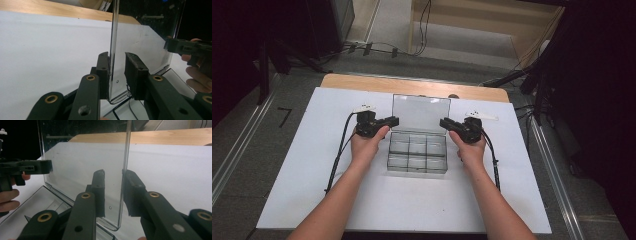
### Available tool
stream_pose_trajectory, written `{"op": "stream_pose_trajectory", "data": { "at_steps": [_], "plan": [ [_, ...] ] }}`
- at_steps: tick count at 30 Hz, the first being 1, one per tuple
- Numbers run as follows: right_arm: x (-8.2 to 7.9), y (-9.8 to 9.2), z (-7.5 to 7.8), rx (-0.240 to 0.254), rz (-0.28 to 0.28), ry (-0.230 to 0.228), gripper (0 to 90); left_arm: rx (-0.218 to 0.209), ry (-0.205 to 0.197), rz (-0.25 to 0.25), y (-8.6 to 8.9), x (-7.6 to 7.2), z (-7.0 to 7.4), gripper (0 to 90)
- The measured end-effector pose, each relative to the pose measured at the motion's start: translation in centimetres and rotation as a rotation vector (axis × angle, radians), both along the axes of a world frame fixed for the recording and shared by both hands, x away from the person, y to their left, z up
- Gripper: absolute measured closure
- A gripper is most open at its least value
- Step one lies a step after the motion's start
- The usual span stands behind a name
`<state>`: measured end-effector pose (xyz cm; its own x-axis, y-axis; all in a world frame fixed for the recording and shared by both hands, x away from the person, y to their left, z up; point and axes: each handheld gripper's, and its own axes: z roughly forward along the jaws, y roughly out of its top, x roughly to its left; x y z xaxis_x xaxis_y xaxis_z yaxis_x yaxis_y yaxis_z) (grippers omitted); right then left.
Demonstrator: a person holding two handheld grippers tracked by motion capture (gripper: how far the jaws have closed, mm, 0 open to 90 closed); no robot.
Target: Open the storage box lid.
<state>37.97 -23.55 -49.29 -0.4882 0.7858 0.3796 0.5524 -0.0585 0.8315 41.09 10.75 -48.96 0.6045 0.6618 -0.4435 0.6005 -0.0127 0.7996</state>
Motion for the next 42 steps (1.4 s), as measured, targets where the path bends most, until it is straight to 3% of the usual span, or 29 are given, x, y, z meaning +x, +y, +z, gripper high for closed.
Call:
{"op": "stream_pose_trajectory", "data": {
  "at_steps": [6,13,18,27,32,42],
  "plan": [
    [0.3,0.1,-0.2,0.0,0.0,0.01,68.9,0.009,0.006,0.013,-0.1,0.0,-0.1,74.5],
    [0.4,0.6,-0.3,-0.049,-0.014,-0.001,64.1,0.001,0.038,0.027,-0.1,0.3,-0.3,74.3],
    [0.8,0.4,-0.7,-0.02,-0.008,0.023,63.5,0.0,0.061,0.028,-0.1,0.5,-0.4,73.5],
    [1.1,0.8,-0.9,-0.059,-0.007,0.037,56.5,-0.004,0.108,0.033,-0.1,0.9,-0.5,72.5],
    [1.3,0.8,-1.3,-0.036,-0.006,0.061,54.7,0.019,0.124,0.036,-0.3,0.9,-0.7,69.7],
    [1.8,0.8,-1.9,-0.006,-0.001,0.117,49.3,0.02,0.169,0.037,-0.5,1.3,-1.1,64.3]
  ]
}}
